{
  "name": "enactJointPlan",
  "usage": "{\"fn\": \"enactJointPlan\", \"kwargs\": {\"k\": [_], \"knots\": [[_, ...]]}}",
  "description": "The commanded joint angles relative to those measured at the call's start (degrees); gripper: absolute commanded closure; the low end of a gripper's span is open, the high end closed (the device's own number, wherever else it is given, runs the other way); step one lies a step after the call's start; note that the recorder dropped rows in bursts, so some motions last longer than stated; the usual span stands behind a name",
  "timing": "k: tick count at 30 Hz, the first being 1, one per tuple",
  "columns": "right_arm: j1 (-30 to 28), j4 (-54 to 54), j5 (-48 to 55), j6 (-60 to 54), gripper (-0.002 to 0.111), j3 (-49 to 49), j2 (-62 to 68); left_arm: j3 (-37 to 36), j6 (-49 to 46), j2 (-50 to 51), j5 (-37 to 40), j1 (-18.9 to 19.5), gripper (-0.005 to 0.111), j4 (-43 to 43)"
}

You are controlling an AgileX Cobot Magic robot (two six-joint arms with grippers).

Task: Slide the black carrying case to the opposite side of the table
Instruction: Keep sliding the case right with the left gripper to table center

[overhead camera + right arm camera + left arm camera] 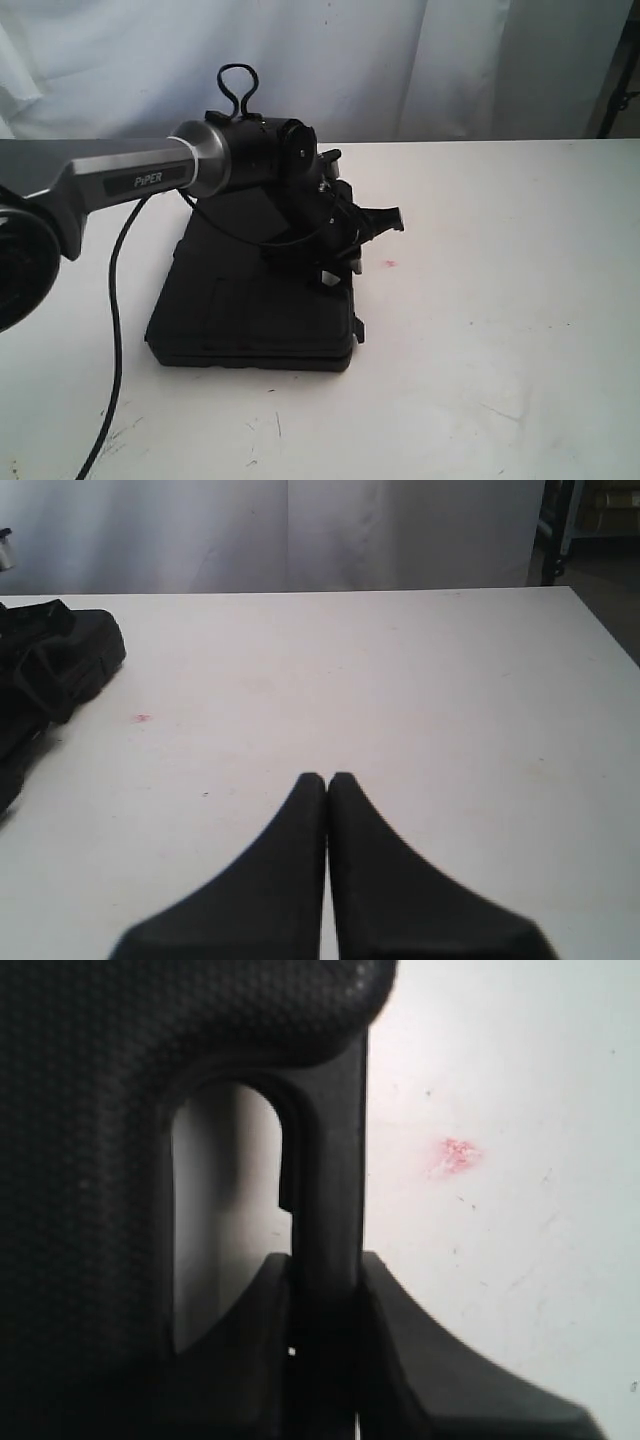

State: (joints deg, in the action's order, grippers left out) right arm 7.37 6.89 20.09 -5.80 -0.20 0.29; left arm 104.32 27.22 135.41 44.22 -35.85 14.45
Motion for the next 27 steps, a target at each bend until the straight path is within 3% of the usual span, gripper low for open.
{"fn": "enactJointPlan", "kwargs": {"k": [1, 8, 20, 27], "knots": [[-0.4, 0.1, -0.3, 0.2, 0.108, 0.2, -0.3, 4.7, 1.0, 2.1, -0.2, -0.8, 0.107, 1.7], [-0.4, 0.1, -0.3, 0.2, 0.108, 0.2, -0.3, 6.6, 2.4, 2.9, -3.4, -3.0, 0.107, 3.1], [-0.4, 0.1, -0.3, 0.2, 0.108, 0.2, -0.3, 6.6, 4.3, 4.7, -7.3, -3.1, 0.106, 2.9], [-0.4, 0.1, -0.3, 0.2, 0.108, 0.2, -0.3, 6.6, 2.4, 4.5, -8.2, -3.0, 0.079, 2.5]]}}
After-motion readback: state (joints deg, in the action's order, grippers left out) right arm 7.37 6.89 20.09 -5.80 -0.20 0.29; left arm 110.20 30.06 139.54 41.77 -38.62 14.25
